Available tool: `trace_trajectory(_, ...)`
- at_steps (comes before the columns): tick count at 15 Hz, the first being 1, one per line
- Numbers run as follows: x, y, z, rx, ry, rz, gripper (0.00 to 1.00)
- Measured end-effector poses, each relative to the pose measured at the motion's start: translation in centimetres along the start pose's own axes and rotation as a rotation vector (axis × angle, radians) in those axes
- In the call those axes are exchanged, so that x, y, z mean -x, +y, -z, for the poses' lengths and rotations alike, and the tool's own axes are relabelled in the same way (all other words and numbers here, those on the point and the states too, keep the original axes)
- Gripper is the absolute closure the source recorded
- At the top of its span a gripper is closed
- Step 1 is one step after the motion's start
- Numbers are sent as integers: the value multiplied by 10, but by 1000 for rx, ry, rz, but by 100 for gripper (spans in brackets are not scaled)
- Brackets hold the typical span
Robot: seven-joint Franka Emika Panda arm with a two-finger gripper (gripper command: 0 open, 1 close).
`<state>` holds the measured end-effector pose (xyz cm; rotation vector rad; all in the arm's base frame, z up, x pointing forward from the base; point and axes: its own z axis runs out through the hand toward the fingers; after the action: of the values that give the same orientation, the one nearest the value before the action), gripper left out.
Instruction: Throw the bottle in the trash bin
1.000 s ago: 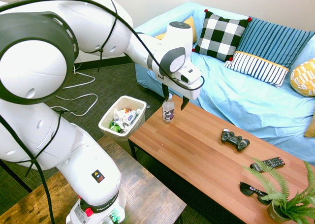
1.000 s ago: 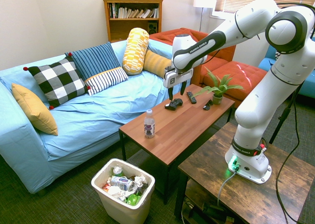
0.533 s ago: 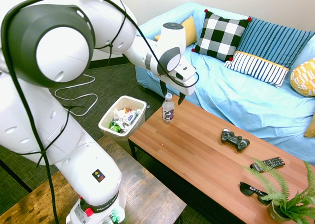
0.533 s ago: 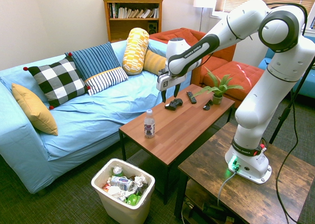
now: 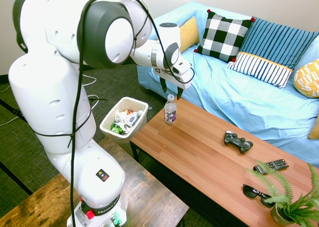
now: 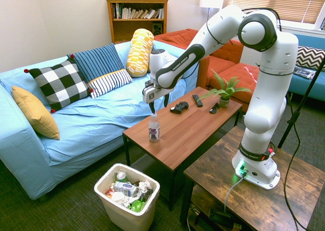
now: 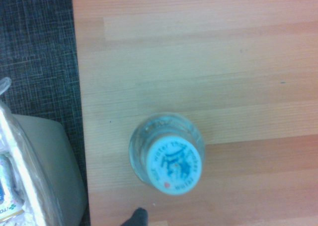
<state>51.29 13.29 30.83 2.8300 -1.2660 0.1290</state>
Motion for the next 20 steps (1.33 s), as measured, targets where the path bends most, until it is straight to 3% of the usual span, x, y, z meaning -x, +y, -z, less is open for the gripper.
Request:
trace_trajectory(5,9,-27,-42,51,-12,8,0)
trace_trajectory(6,11,-31,-48,58,-10,9,100)
trace_trajectory(20,4,-38,-64,77,-4,-22,100)
